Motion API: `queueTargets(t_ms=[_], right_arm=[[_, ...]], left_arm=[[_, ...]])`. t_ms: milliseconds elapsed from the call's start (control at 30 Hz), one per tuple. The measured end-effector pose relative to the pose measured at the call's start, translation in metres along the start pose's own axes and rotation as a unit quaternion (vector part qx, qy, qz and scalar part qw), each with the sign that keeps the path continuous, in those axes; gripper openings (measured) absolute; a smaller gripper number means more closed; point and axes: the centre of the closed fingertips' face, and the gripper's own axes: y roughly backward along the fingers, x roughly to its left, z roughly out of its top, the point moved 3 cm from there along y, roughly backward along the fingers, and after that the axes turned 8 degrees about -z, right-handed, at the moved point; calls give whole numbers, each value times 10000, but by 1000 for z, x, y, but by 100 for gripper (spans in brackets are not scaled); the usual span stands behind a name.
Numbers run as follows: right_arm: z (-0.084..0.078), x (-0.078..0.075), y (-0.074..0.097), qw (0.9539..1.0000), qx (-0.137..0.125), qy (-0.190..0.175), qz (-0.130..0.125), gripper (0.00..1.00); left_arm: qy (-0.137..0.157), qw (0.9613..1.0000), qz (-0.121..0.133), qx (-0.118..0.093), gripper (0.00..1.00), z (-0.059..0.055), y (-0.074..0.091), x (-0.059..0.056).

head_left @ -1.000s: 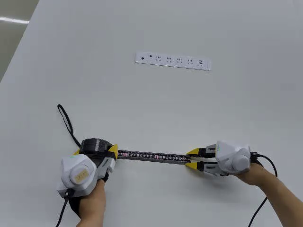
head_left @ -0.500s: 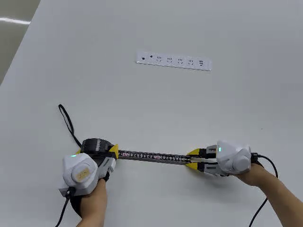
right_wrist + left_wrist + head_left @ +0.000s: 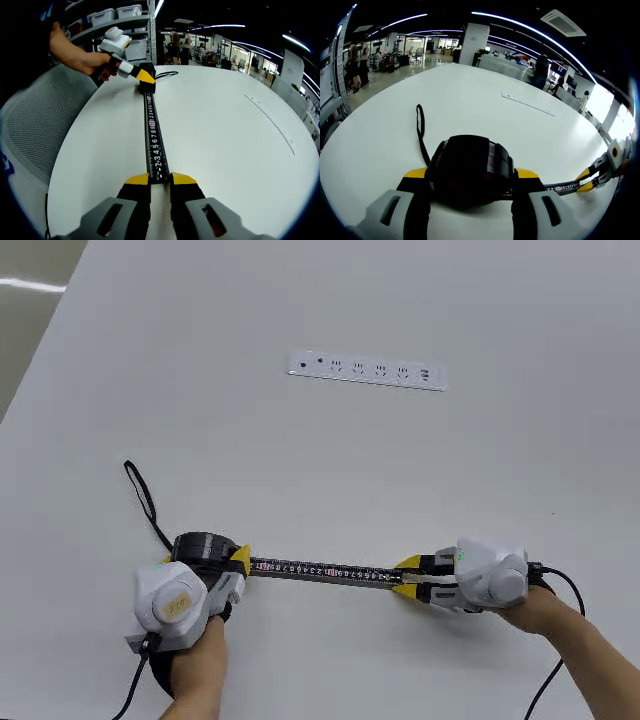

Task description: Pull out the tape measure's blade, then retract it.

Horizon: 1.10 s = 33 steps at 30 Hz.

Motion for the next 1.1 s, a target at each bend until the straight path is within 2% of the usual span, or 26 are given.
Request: queueTargets(t_ms=[500, 1100], right_arm=[[4, 0, 3, 9999, 72, 83, -13, 12], [8, -1, 5, 9999, 46, 54, -77, 12]], left_arm=[[29, 9999, -76, 83, 62, 0, 0, 1], [270, 9995, -187, -5, 61, 0, 1, 3]])
